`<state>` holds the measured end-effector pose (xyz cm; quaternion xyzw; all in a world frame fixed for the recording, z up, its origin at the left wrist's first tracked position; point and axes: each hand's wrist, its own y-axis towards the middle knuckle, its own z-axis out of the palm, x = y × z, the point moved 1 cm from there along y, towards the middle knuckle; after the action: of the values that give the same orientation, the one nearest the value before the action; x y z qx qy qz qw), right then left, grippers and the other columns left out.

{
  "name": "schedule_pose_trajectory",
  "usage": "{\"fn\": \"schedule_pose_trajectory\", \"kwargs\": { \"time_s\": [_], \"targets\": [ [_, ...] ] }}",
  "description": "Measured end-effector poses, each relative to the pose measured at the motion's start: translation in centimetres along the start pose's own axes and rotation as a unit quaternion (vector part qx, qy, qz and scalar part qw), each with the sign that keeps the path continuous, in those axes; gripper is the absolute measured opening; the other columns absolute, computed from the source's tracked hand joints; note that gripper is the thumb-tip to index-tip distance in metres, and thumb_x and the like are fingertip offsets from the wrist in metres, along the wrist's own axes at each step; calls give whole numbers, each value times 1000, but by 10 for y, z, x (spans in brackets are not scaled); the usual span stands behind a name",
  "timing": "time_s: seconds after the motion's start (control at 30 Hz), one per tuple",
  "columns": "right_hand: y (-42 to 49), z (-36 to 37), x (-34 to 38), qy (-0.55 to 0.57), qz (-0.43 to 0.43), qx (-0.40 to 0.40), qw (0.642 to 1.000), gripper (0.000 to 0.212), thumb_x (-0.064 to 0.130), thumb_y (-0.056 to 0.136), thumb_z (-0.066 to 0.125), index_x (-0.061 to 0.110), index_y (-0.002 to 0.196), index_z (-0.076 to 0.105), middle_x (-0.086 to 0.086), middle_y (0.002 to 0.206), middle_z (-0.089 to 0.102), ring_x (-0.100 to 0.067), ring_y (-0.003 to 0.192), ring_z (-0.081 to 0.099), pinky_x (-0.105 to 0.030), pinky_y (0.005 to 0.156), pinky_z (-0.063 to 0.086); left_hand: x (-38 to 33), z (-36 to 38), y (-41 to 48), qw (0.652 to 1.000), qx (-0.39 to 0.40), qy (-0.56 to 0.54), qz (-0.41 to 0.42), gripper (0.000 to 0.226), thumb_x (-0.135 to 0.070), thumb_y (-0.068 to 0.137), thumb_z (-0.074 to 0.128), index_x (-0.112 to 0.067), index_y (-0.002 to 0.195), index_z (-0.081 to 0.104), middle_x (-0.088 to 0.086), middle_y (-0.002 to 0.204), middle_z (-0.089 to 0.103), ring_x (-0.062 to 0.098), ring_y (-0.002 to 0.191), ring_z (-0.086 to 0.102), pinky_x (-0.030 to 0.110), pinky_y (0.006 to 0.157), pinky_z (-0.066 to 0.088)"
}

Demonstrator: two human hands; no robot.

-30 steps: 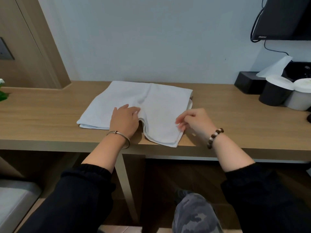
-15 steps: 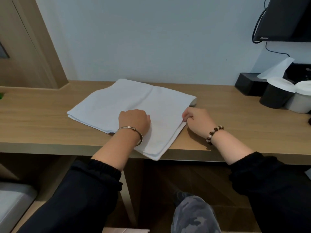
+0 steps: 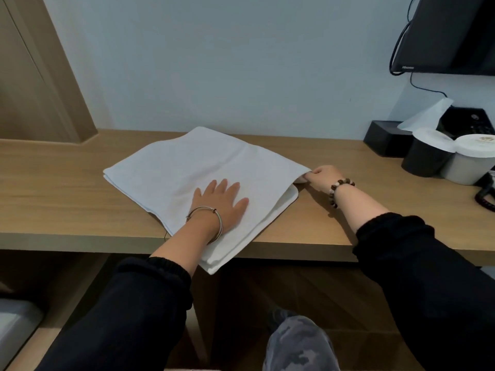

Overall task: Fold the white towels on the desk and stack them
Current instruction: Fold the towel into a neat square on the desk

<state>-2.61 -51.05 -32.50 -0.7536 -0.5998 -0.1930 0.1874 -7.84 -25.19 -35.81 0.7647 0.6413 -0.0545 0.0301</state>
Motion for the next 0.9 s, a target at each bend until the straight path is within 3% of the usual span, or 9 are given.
{"fn": "schedule_pose_trajectory", "kwargs": {
  "time_s": [0.13, 0.27, 0.43, 0.5, 0.63, 0.73, 0.77, 0.83, 0.9],
  "targets": [
    [13, -1, -5, -37, -18, -42, 998, 28, 23, 92, 52, 12, 68, 64, -7, 81, 60, -28, 91, 52, -33, 86, 40, 2, 1, 1, 1000, -1, 4, 8, 62, -60, 93, 12, -35, 150, 7, -6, 159, 1, 19, 146, -2, 47, 116, 0],
    [8, -8, -16, -176, -57, -178, 966, 20, 16, 90, 51, 20, 80, 69, -7, 116, 60, -29, 112, 47, -41, 98, 35, 1, 1, 0, 1000, 2, 5, 21, 63, -60, 93, 14, -36, 150, 7, -8, 159, 0, 17, 146, -2, 46, 116, 0],
    [16, -15, -13, -12, 18, -53, 998, 32, 8, 97, 38, 3, 105, 68, -12, 111, 66, -30, 104, 59, -32, 86, 47, 1, 2, -2, 1000, 3, 14, 22, 63, -60, 92, 14, -37, 150, 5, -8, 159, -2, 16, 146, -5, 46, 116, -2],
    [21, -20, -17, -8, 54, -38, 998, 30, 8, 98, 36, -1, 109, 63, -15, 111, 65, -30, 99, 61, -31, 80, 46, 0, 2, -1, 1000, 2, 15, 24, 63, -60, 92, 14, -37, 150, 5, -7, 159, -2, 17, 146, -5, 46, 116, -2],
    [19, -23, -17, 60, 76, 3, 995, 45, 47, 92, 41, 6, 87, 57, -12, 90, 58, -27, 81, 54, -31, 68, 38, 0, 2, -1, 1000, 2, 12, 23, 63, -60, 92, 14, -37, 150, 6, -7, 159, -2, 17, 146, -4, 46, 116, -2],
    [24, -24, -11, -33, 42, 49, 997, 40, 44, 91, 51, 8, 74, 57, -6, 74, 57, -27, 76, 55, -28, 56, 35, 0, 1, -1, 1000, 1, 13, 23, 62, -60, 92, 15, -37, 150, 7, -7, 159, -1, 17, 146, -4, 46, 116, -1],
    [25, -24, -11, -68, 30, 38, 996, 39, 42, 91, 52, 7, 74, 58, -7, 75, 57, -30, 85, 57, -29, 59, 39, 0, 1, -1, 1000, 1, 12, 24, 62, -60, 92, 15, -37, 150, 7, -7, 159, -1, 17, 146, -4, 46, 116, -1],
    [30, -22, -12, -132, 21, -15, 991, 38, 41, 91, 51, 6, 88, 65, -11, 95, 61, -33, 110, 52, -39, 88, 45, 1, 2, 1, 1000, 3, 9, 27, 62, -60, 92, 15, -38, 149, 7, -8, 159, -1, 16, 146, -4, 46, 116, -1],
    [28, -16, -8, -221, 21, -80, 972, 35, 37, 90, 50, 8, 103, 64, -11, 117, 57, -31, 122, 41, -50, 108, 28, 1, 2, 5, 1000, 6, 11, 28, 62, -60, 91, 15, -38, 149, 7, -8, 159, -1, 16, 146, -4, 46, 116, -1]
  ]
}}
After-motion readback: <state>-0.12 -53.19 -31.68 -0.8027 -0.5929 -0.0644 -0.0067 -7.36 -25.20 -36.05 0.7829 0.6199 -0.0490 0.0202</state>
